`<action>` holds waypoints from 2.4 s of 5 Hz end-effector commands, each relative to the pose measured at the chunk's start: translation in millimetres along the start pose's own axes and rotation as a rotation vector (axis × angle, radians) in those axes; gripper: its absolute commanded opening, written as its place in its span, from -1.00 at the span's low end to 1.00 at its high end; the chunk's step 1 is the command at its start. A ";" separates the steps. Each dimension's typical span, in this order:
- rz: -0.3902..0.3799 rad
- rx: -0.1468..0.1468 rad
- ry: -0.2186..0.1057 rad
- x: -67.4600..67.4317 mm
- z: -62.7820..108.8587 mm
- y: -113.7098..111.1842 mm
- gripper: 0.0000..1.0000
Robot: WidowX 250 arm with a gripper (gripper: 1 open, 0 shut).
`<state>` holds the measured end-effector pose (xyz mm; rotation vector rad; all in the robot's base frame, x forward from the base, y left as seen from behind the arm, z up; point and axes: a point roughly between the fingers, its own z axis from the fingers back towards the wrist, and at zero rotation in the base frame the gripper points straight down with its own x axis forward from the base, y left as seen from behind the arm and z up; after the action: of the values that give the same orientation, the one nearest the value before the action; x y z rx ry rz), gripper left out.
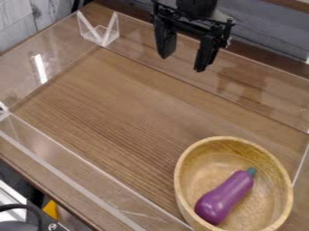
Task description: Remove the purple eggplant from inside the brown bowl and put it on the table
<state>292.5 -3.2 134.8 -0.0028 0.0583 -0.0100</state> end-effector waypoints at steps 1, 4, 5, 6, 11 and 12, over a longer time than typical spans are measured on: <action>0.001 -0.002 0.015 -1.9 -5.1 -1.0 1.00; -0.063 -0.012 0.062 -18.2 -17.0 -21.3 1.00; -0.103 -0.016 0.073 -25.4 -19.6 -32.7 1.00; -0.196 -0.018 0.071 -37.8 -19.8 -59.0 1.00; -0.511 -0.045 0.072 -78.2 -56.7 -126.3 1.00; -0.513 -0.047 0.073 -79.3 -62.8 -126.2 1.00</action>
<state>205.9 -125.3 65.9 -0.0507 0.1788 -0.5035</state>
